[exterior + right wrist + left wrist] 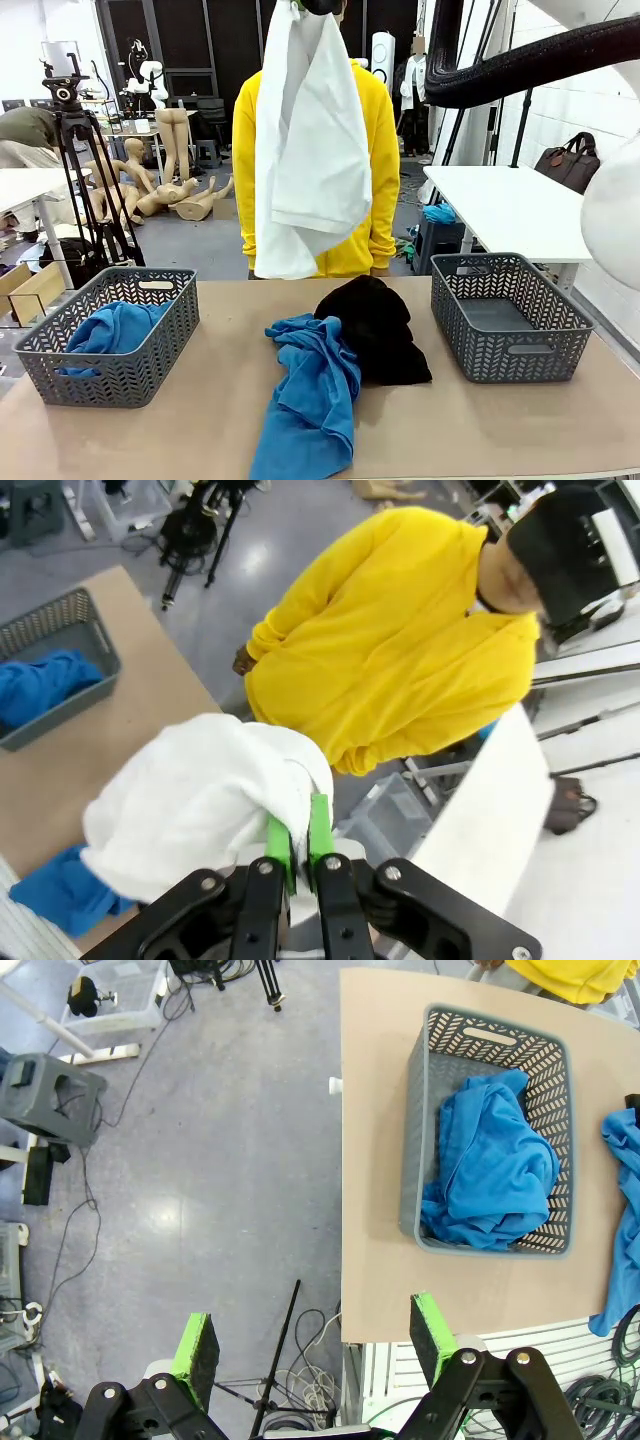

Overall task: Sort the tops and bottoms.
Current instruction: Sort the clothes according to human instructions.

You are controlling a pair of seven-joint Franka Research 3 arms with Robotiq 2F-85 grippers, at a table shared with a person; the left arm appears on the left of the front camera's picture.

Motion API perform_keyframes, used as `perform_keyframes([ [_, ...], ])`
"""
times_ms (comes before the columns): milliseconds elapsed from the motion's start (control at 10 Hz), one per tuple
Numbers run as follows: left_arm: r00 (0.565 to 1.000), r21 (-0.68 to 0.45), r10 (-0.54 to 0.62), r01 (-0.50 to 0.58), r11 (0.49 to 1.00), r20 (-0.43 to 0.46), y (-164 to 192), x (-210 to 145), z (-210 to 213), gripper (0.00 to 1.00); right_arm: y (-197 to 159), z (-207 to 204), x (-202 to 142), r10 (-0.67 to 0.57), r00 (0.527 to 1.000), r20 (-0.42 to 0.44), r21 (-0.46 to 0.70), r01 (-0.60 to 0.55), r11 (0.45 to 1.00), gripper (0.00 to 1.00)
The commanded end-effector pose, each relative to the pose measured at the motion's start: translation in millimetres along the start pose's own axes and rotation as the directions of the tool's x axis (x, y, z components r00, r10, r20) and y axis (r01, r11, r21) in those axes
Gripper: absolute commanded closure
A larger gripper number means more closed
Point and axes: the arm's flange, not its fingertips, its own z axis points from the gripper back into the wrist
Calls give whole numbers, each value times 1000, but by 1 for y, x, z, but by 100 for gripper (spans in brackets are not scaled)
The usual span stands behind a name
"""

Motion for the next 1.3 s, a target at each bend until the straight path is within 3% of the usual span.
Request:
perform_keyframes([
  [0,1000,3,5,-5,1000,0,1,0,0,0,-5,-1,-3,-2,1000,0,7,2,1000,100],
  [1200,1000,3,5,-5,1000,0,1,0,0,0,-5,-1,-3,-2,1000,0,7,2,1000,100],
])
